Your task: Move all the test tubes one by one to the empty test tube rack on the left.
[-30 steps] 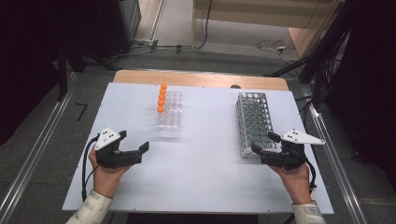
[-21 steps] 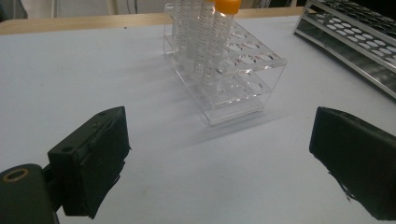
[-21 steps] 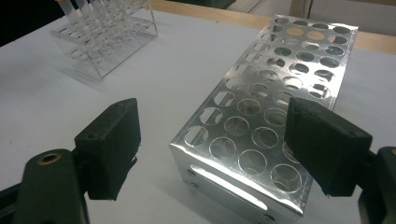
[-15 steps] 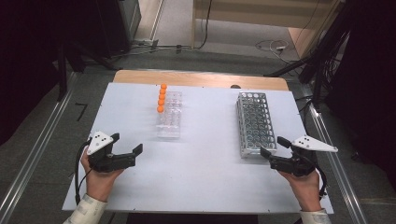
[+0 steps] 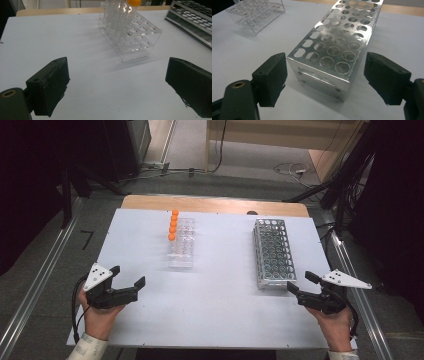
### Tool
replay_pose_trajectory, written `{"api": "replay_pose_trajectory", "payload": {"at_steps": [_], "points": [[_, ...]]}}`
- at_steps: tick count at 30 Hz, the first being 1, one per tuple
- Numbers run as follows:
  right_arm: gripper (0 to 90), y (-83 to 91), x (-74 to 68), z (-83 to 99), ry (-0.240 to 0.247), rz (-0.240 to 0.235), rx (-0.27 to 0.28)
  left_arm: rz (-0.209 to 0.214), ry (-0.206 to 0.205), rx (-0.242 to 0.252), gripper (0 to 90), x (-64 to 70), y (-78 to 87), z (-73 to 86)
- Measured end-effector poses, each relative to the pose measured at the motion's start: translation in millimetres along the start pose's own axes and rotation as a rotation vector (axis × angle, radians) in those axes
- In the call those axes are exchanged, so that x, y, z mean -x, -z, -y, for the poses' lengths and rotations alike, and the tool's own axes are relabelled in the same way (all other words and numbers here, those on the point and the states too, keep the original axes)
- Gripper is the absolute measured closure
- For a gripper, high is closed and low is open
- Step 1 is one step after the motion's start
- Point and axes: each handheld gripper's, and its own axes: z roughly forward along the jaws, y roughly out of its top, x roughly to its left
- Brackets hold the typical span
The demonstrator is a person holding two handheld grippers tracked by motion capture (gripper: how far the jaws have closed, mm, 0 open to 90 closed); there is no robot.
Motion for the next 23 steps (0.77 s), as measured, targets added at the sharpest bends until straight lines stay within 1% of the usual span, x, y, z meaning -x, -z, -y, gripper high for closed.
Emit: {"api": "replay_pose_trajectory", "payload": {"at_steps": [6, 9, 11, 14, 16, 17, 19, 21, 23], "points": [[17.3, 7.4, 7.8, 7.1, -0.019, 0.025, 0.000, -0.021, 0.006, 0.007, 5.9, -5.7, 6.1, 4.4], [17.4, 12.0, 12.7, 10.3, -0.024, 0.048, -0.001, -0.041, 0.013, 0.005, 5.9, -10.5, 8.5, 7.6], [17.4, 14.6, 16.7, 13.2, -0.036, 0.064, 0.001, -0.048, 0.022, 0.001, 5.9, -13.9, 10.2, 9.7], [17.4, 18.5, 24.3, 18.9, -0.051, 0.093, -0.003, -0.069, 0.024, 0.003, 5.9, -18.3, 13.1, 12.8], [17.4, 20.7, 27.9, 22.9, -0.056, 0.133, -0.009, -0.090, 0.034, 0.008, 5.9, -21.7, 13.6, 15.1], [17.4, 21.2, 30.4, 25.0, -0.060, 0.146, -0.010, -0.095, 0.039, 0.005, 6.1, -24.0, 13.2, 16.5], [17.4, 21.1, 35.5, 29.5, -0.079, 0.161, -0.016, -0.097, 0.060, -0.009, 6.6, -28.1, 10.9, 19.1], [17.3, 18.7, 40.8, 34.3, -0.100, 0.172, -0.031, -0.090, 0.076, -0.024, 6.7, -30.2, 7.7, 21.1], [17.2, 15.2, 44.7, 39.2, -0.105, 0.205, -0.045, -0.095, 0.077, -0.033, 6.7, -30.1, 5.4, 22.2]]}}
